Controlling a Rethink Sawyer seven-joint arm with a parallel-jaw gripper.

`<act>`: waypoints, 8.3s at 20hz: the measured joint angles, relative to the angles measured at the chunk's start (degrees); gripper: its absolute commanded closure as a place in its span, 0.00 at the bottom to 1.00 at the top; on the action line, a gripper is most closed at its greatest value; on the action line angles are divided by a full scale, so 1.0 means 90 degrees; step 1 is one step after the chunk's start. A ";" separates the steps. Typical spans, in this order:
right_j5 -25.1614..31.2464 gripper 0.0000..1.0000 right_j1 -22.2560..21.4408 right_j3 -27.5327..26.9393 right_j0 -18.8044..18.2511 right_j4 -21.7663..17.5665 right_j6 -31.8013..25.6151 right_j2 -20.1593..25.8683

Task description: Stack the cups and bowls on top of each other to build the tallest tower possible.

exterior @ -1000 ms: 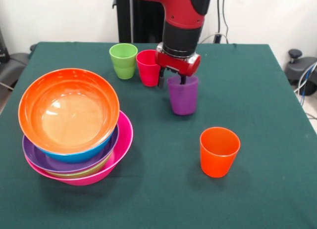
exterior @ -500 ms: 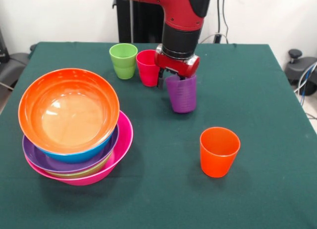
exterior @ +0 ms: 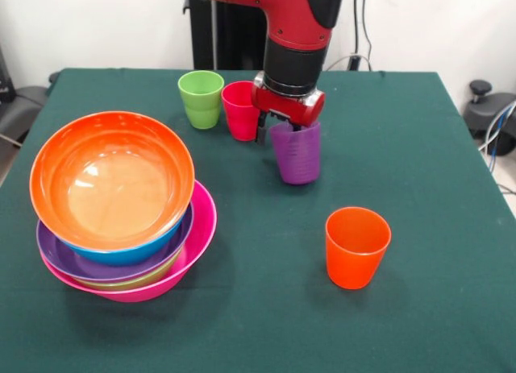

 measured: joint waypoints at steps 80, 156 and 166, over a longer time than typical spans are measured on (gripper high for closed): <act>0.5145 1.00 -0.5115 -0.0274 -0.2255 0.1395 -0.0326 0.0860; 0.2543 1.00 -0.3176 0.0935 -0.5444 -0.1157 -0.1029 0.3697; 0.3396 1.00 -0.4055 0.0962 -0.5452 -0.0455 -0.1029 0.4230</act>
